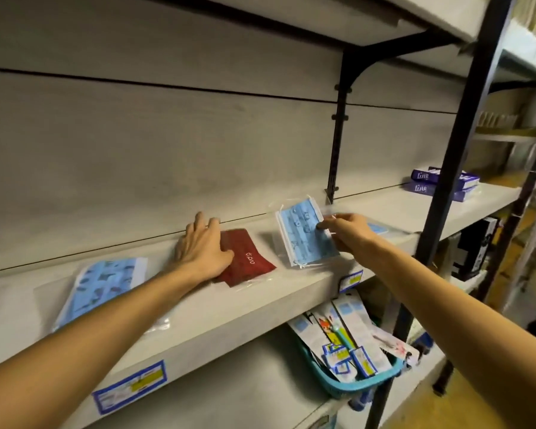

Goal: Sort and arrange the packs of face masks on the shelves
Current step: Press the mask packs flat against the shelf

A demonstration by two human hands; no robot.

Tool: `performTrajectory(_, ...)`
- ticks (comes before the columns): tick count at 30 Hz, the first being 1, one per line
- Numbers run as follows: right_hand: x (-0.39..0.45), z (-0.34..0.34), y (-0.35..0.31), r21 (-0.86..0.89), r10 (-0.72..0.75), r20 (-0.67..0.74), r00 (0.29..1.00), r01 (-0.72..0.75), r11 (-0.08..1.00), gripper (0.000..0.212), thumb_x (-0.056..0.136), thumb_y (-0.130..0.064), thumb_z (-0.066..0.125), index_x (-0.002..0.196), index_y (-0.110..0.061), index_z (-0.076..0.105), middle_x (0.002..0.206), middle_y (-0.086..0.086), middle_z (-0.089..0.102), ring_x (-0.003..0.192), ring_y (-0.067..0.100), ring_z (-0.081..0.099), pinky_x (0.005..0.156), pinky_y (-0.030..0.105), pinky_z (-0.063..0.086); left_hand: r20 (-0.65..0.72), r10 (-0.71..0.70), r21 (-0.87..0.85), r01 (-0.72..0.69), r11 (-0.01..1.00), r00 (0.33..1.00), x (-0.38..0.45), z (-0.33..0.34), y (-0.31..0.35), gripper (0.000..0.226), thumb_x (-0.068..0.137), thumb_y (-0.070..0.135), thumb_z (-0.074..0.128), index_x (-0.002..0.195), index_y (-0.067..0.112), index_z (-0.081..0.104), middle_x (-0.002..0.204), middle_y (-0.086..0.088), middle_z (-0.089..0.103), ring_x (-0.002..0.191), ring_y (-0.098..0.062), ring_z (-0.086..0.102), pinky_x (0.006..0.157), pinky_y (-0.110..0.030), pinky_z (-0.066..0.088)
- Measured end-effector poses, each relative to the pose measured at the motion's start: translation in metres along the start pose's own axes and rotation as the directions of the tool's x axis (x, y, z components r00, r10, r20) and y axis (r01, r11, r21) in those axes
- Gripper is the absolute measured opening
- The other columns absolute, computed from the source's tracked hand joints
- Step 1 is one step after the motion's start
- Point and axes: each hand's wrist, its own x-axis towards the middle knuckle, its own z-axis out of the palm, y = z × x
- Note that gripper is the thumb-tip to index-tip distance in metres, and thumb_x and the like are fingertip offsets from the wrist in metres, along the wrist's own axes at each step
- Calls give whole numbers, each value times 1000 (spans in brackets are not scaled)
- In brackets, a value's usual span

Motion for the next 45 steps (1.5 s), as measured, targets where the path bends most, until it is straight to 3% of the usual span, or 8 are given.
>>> performTrajectory(5,41,-8,7,-126,-88,9,996,88,988,19,89,-8,68,107,-4,73,88,9,64,74,20,56,60,31,46,103,55,-2,-55,998,993,29,17,10,30,87,35,59,115,30,66,124,8,65,118,-22,59,91,-32,48)
performTrajectory(12,114,-70,14,-345,-178,24,984,175,922,16,89,-13,67,100,-8,77,102,10,72,90,24,66,71,34,53,69,-38,24,37,999,997,64,29,40,12,82,38,63,85,31,72,100,9,73,97,-21,65,75,-29,47)
performTrajectory(15,144,-95,18,-471,-148,85,985,171,865,19,92,-15,65,107,-7,76,105,9,71,100,26,66,88,40,58,45,-75,104,70,992,996,74,32,53,15,83,40,63,89,31,73,102,6,72,99,-24,65,75,-29,44)
performTrajectory(19,170,-109,31,-642,-91,140,986,160,750,23,88,-21,73,105,-6,72,106,9,70,96,25,64,89,41,56,26,-117,229,108,968,993,75,37,65,15,84,38,63,94,30,71,110,3,69,105,-25,63,77,-28,41)
performTrajectory(24,175,-95,28,-784,-336,185,924,345,517,49,86,-27,68,131,-13,58,130,12,59,119,35,54,98,46,49,36,-169,243,155,958,985,71,36,72,18,87,38,61,99,29,71,111,2,70,105,-26,63,78,-29,44)
performTrajectory(29,156,-48,17,-698,-499,445,744,637,327,55,98,-44,53,144,-14,48,149,11,46,145,31,28,114,47,31,-17,-147,286,146,947,989,54,34,76,42,98,50,47,127,23,62,135,-3,60,124,-27,54,95,-38,44)
performTrajectory(38,87,26,16,-553,-391,641,661,750,363,74,101,-60,34,157,-14,27,165,6,24,155,24,6,124,48,12,78,-271,262,242,934,959,-17,7,58,82,98,69,22,161,20,4,169,-2,0,155,-21,6,125,-37,9)
performTrajectory(45,-15,81,-3,-384,-518,657,548,834,396,66,101,-53,44,152,-12,36,160,10,35,153,27,17,120,46,22,-107,-216,294,238,926,971,-126,-55,15,81,101,61,30,161,12,6,167,-7,13,153,-23,17,122,-34,14)
